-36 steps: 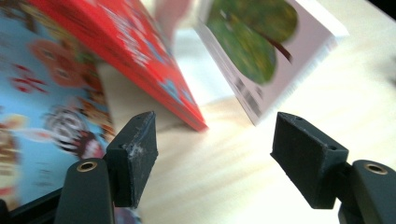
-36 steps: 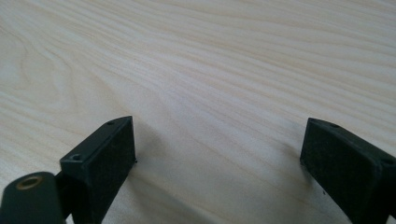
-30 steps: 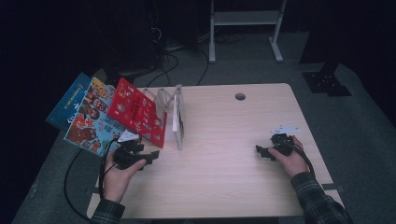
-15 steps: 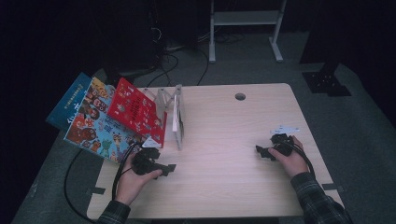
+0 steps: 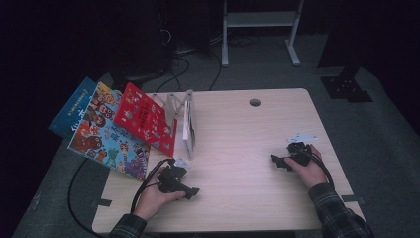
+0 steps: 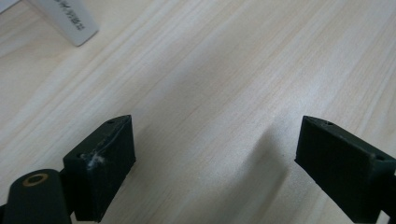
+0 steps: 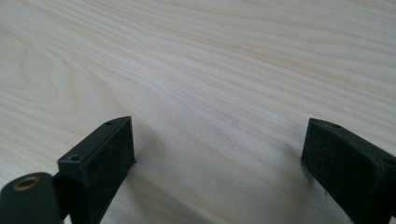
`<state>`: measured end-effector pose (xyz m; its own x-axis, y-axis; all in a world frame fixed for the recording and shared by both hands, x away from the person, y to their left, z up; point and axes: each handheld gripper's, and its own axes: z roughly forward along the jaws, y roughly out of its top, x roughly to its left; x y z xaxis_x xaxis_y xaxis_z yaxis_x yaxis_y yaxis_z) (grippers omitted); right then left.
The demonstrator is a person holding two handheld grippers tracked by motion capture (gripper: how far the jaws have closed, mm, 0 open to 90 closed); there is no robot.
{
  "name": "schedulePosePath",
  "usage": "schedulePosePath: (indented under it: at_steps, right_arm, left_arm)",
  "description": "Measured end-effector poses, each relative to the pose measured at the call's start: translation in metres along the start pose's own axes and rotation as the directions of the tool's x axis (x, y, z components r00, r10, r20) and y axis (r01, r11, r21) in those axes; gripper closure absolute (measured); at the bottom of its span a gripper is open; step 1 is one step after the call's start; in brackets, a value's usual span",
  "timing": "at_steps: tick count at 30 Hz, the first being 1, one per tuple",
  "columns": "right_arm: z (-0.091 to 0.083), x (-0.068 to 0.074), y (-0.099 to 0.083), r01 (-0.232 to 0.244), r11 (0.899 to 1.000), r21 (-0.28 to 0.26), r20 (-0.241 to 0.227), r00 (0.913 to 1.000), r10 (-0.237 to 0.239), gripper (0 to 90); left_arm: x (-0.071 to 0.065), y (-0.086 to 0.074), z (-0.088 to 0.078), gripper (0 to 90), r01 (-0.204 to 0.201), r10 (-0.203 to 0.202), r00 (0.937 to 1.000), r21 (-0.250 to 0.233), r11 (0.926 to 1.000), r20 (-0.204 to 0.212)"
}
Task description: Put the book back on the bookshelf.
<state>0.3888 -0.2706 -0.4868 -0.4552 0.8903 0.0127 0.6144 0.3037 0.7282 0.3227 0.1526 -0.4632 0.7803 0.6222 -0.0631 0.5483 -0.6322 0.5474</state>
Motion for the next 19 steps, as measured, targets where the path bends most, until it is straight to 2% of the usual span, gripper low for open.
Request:
schedulePosePath:
  at_steps: [3,5,6,9,11,19]
  right_arm:
    - [0.000,0.000,0.000,0.000,1.000,0.000,0.000,1.0000,0.000,8.5]
    - [0.000,0.000,0.000,0.000,1.000,0.000,0.000,1.0000,0.000,8.4]
    - [0.000,0.000,0.000,0.000,1.000,0.000,0.000,1.0000,0.000,8.5]
    - [0.000,0.000,0.000,0.001,1.000,0.000,0.000,1.0000,-0.001,8.4]
    - [0.000,0.000,0.000,0.000,1.000,0.000,0.000,1.0000,0.000,8.5]
    - [0.000,0.000,0.000,0.001,1.000,0.000,0.000,1.0000,-0.001,8.4]
  left_arm:
    - [-0.001,-0.002,0.002,6.8,-0.046,0.046,0.9989,-0.010,0.9989,-0.009]
    - [-0.002,-0.004,0.006,2.2,-0.102,0.101,0.9944,-0.021,0.9946,-0.030]
    - [-0.002,-0.005,0.008,0.3,-0.112,0.111,0.9935,-0.033,0.9931,-0.024]
    - [-0.003,-0.010,0.008,0.0,-0.114,0.112,0.9934,-0.085,0.9899,-0.022]
    - [-0.002,-0.015,0.009,0.0,-0.116,0.115,0.9932,-0.134,0.9842,-0.020]
    - [0.000,-0.019,0.010,0.0,-0.131,0.131,0.9913,-0.172,0.9764,-0.009]
